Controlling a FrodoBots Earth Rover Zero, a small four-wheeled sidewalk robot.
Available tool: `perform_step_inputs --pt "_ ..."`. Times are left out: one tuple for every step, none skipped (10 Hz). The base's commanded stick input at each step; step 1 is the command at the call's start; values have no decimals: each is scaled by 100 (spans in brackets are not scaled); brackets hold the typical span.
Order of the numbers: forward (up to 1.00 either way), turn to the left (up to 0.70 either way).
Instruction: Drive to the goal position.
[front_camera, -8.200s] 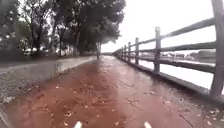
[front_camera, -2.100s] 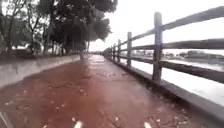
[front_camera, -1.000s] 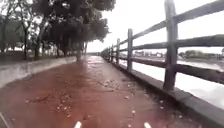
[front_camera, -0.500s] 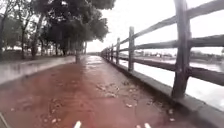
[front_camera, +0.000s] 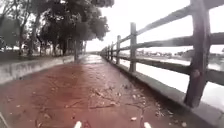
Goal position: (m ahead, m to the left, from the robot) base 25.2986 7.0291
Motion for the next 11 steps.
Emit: perform_step_inputs --pt "50 50" --pt "50 41" --pt "50 0" --pt "50 0" --pt "50 0" --pt "50 0" --pt "50 0" --pt "50 0" --pt "50 0" --pt "50 0" --pt "50 0"
